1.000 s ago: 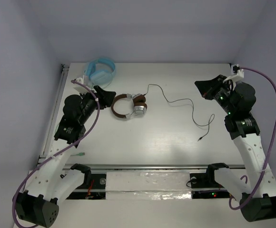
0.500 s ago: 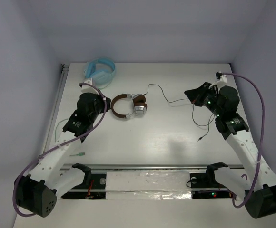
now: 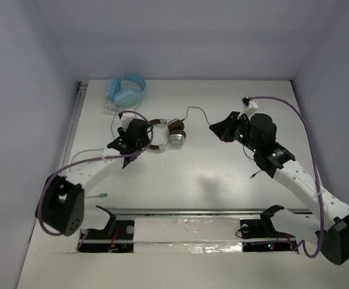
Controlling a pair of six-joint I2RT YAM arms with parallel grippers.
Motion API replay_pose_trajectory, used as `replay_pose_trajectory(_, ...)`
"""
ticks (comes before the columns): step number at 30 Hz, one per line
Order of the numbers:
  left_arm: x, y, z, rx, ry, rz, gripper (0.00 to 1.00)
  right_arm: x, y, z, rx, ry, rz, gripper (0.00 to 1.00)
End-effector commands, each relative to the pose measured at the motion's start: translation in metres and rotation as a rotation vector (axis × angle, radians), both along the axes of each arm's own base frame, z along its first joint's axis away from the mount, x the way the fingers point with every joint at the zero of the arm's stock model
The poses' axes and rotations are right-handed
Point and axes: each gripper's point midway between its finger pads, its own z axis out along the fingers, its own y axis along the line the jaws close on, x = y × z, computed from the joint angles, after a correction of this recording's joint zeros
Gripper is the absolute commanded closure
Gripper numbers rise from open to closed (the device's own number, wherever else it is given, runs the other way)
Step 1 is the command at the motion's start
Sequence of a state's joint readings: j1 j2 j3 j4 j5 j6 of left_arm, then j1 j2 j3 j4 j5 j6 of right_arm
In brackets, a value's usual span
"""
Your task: Wrap the headphones
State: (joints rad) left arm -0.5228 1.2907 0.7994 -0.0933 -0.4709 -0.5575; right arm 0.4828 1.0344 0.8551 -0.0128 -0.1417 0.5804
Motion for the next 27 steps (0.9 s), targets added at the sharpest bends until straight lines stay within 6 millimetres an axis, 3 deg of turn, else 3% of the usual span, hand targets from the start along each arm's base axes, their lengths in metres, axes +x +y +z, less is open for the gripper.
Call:
replay_pose_trajectory(1,0.033,0.009,-0.002,-0.008,-0.026,0.062,0.52,0.004,0.006,0.008,0.014,-0.053,0.002,1.00)
replay_pose_trajectory(4,0.050,0.005,-0.013,0.015,0.015,0.045,0.45,0.004,0.006,0.007,-0.006,-0.061,0.010,0.98)
replay_pose_trajectory(10,0.072,-0.007,-0.045,0.035,0.098,0.010,0.44,0.002,0.008,0.002,-0.006,-0.063,0.026,0.80)
replay_pose_trajectory(12,0.080,-0.015,-0.048,0.014,0.081,-0.014,0.44,0.002,0.009,-0.001,-0.007,-0.059,0.029,0.79)
replay_pose_trajectory(18,0.091,-0.014,-0.069,0.071,0.137,0.005,0.51,0.005,0.008,-0.003,-0.012,-0.058,0.022,0.79)
replay_pose_trajectory(23,0.086,-0.015,-0.084,0.075,0.186,-0.006,0.56,0.009,0.004,-0.007,-0.022,-0.052,-0.008,0.79)
replay_pose_trajectory(25,0.082,-0.013,-0.090,0.082,0.202,-0.006,0.66,0.009,0.004,-0.006,-0.024,-0.054,-0.012,0.79)
replay_pose_trajectory(26,0.080,-0.014,-0.092,0.086,0.210,-0.018,0.76,0.008,0.004,-0.005,-0.021,-0.056,-0.007,0.79)
replay_pose_trajectory(27,0.078,-0.012,-0.095,0.092,0.221,-0.019,0.95,0.007,0.006,-0.002,-0.018,-0.059,0.001,0.79)
